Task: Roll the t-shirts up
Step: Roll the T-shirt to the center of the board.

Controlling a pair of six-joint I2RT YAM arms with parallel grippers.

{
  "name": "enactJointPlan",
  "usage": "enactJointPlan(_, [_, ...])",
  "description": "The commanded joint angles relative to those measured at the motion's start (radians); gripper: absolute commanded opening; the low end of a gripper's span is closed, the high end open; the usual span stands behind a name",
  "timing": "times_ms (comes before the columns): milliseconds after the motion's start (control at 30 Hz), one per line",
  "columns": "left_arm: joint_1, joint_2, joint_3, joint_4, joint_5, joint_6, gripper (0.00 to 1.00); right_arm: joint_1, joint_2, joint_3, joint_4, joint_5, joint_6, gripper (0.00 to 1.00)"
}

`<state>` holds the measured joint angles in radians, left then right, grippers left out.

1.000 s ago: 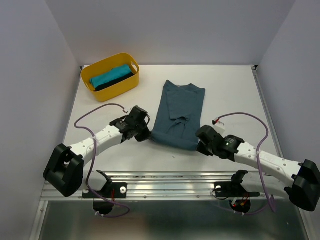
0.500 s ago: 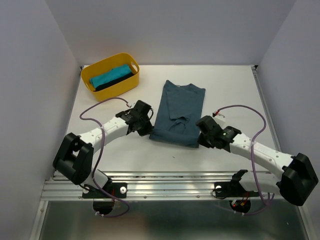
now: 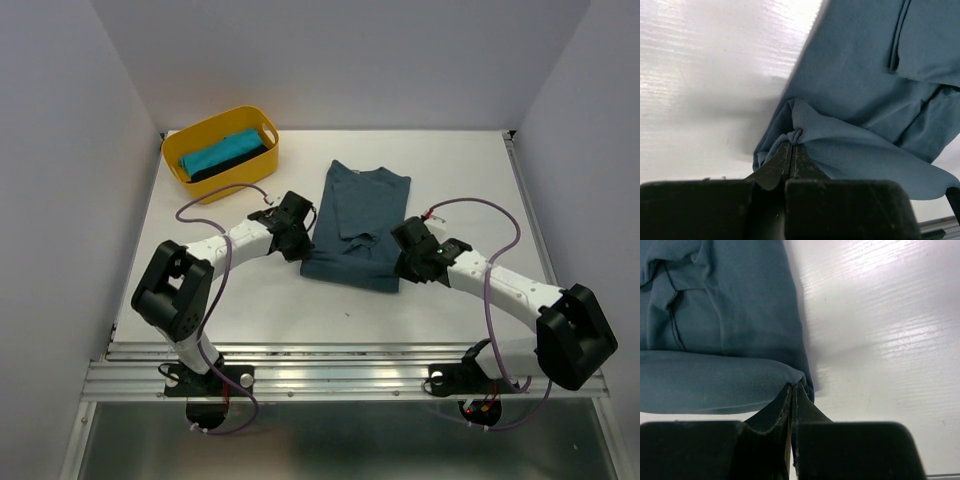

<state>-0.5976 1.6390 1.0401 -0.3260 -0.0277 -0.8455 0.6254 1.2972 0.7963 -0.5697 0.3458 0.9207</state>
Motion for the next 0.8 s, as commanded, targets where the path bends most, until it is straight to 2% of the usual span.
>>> enactJointPlan(0, [0.016,0.022,0.047,0.013,-0.066,0.054,0.0,-0.029,0.037,0.049,0.036,0.035,-0.063,0.04])
enactJointPlan(67, [0.018,0.035,0.054,0.022,-0.061,0.065,0.12,-0.039,0.056,0.053,0.048,0.036,-0.071,0.06])
enactJointPlan(100, [0.018,0.042,0.058,0.027,-0.058,0.066,0.18,-0.05,0.069,0.052,0.053,0.038,-0.077,0.12])
enactJointPlan(133, [0.018,0.045,0.06,0.03,-0.057,0.069,0.31,-0.064,0.076,0.05,0.063,0.039,-0.08,0.17])
enactJointPlan(200, [0.016,0.033,0.057,0.036,-0.055,0.071,0.45,-0.075,0.096,0.05,0.071,0.041,-0.091,0.22])
enactJointPlan(233, [0.018,0.021,0.054,0.042,-0.054,0.071,0.51,-0.088,0.1,0.052,0.077,0.056,-0.101,0.27])
enactJointPlan(333, [0.012,-0.034,0.054,0.042,-0.06,0.079,0.57,-0.11,0.117,0.067,0.09,0.052,-0.131,0.29])
enactJointPlan(433, [-0.013,-0.1,0.066,-0.007,-0.129,0.083,0.62,-0.11,0.137,0.09,0.1,0.038,-0.148,0.31])
enactJointPlan(567, [-0.056,-0.197,0.066,-0.067,-0.187,0.082,0.62,-0.11,0.157,0.092,0.12,0.013,-0.149,0.31])
enactJointPlan(700, [-0.07,-0.229,0.031,-0.059,-0.147,0.075,0.61,-0.11,0.162,0.092,0.126,0.002,-0.143,0.32])
enactJointPlan(767, [-0.07,-0.216,0.023,-0.05,-0.12,0.079,0.58,-0.11,0.139,0.09,0.126,-0.005,-0.14,0.33])
